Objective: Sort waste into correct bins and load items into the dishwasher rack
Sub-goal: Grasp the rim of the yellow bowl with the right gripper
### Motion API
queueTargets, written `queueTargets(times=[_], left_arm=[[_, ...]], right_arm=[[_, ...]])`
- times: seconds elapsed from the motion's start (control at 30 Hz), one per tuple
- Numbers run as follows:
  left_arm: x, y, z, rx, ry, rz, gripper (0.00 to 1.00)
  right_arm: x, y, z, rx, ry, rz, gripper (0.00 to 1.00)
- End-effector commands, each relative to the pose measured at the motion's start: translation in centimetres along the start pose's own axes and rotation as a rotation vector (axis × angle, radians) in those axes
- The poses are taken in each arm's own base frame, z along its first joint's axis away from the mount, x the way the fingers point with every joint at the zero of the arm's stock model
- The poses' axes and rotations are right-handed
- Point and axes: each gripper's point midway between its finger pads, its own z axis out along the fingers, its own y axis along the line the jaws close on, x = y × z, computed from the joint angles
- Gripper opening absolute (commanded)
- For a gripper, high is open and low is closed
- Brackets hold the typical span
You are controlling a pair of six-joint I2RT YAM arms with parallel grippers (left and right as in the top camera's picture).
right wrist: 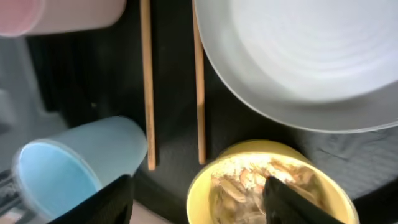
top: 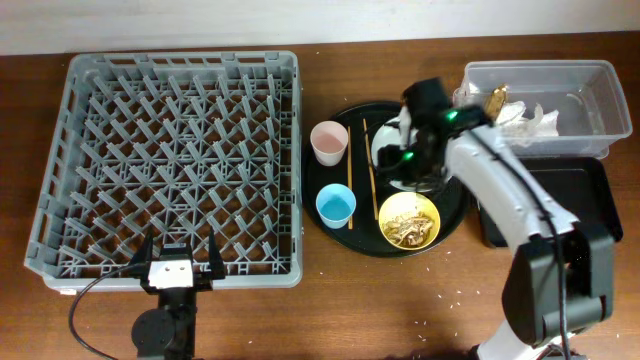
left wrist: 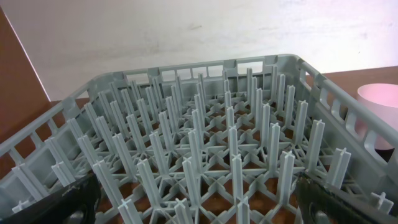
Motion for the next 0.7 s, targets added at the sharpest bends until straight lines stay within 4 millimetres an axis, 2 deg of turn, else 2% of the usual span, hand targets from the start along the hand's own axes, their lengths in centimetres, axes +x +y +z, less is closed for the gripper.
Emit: queueTargets(times=[0.0,0.07,0.27,0.4,0.53,0.67], left_arm=[[0.0,0.0,0.0,0.003,-0.001,0.016,1.00],[0.1,0.0,0.0,0.003,-0.001,0.016,1.00],[0.0,0.0,0.0,0.003,-0.001,0.016,1.00],[0.0,0.0,0.0,0.003,-0.001,0.016,0.99],[0.0,0.0,0.0,0.003,-0.001,0.016,1.00],[0.0,0.0,0.0,0.003,-0.001,0.016,1.00]], right_arm=[[1.4,-1.4,2.2,0.181,-0.036,0.108,0.60],[1.8,-1.4,2.7,0.226,-0.056,0.116,0.57],[1.8,0.1,3.7,0.203,-0.079,0.080,0.45],[2.5,-0.2,5.1,0.218,-0.037,0.100,0.41],[2.7,-0.4,5.4,0.227,-0.025,0.116,0.36],[3.3,-0.7,5.5,0.242,-0.003,0.143,0.26]])
